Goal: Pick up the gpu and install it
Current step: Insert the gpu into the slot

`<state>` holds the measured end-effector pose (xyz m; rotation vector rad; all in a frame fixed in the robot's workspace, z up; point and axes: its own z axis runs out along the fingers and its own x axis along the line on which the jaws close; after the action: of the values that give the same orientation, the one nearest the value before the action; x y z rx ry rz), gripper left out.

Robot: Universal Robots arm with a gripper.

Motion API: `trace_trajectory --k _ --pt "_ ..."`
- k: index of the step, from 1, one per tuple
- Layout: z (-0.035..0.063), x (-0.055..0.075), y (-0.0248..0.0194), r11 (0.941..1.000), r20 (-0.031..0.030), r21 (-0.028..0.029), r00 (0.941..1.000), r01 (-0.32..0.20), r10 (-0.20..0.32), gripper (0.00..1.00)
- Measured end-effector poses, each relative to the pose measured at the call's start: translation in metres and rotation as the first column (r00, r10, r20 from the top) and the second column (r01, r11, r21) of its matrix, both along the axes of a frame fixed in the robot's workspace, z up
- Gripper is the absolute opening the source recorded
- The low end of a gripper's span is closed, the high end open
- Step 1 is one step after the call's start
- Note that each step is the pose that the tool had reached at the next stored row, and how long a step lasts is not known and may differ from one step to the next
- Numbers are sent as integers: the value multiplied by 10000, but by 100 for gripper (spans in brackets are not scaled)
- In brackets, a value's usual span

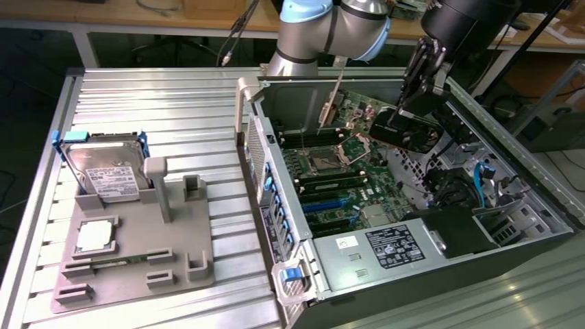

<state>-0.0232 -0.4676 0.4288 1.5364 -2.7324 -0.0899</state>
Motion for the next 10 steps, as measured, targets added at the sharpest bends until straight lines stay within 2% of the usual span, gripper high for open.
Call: trace_trajectory --k 10 --pt "0 0 0 9990 0 0 9990 -442 442 27"
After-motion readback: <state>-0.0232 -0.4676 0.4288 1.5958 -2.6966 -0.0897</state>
